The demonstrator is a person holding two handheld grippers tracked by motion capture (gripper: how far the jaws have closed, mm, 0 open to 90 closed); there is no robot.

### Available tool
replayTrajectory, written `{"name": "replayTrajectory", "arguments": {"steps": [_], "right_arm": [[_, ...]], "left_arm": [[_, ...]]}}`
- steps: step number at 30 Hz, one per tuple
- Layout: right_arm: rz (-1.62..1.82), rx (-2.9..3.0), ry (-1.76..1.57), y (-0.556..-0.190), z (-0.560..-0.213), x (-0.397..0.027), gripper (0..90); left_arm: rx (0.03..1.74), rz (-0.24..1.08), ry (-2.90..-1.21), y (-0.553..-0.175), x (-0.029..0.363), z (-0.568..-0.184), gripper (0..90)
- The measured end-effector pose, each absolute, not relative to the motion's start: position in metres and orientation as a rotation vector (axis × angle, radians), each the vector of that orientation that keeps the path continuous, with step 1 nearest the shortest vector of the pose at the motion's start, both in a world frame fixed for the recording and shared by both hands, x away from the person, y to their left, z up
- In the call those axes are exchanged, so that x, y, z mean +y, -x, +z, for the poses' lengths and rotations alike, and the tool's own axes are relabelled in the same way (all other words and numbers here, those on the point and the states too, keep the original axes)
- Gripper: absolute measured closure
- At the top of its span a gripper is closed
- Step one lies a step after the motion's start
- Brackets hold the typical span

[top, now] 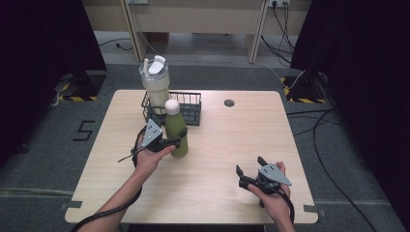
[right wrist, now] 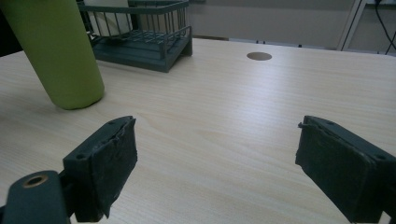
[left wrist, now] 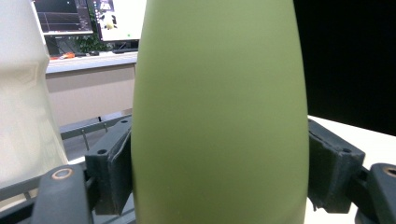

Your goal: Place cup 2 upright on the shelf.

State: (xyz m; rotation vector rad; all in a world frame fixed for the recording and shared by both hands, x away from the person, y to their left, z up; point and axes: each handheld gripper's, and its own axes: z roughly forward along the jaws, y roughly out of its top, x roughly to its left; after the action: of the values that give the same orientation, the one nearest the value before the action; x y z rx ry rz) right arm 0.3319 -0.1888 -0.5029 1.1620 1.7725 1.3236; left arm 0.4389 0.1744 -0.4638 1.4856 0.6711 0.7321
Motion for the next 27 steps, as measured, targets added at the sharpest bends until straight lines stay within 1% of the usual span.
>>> {"name": "replayTrajectory", "arguments": {"steps": [10,27], "right_arm": [[1.321,1.772,-1.17,-0.332,-0.503,-0.189,12.6],[1.319,1.77,-1.172,-0.332,-0.505,-0.19,13.0]], "left_arm": [[0.65,0.743,-1.49,-0.438,0.17,-0.461,22.5],[0.631,0.767,-1.446,-0.446,0.166,-0.438,22.6]]}}
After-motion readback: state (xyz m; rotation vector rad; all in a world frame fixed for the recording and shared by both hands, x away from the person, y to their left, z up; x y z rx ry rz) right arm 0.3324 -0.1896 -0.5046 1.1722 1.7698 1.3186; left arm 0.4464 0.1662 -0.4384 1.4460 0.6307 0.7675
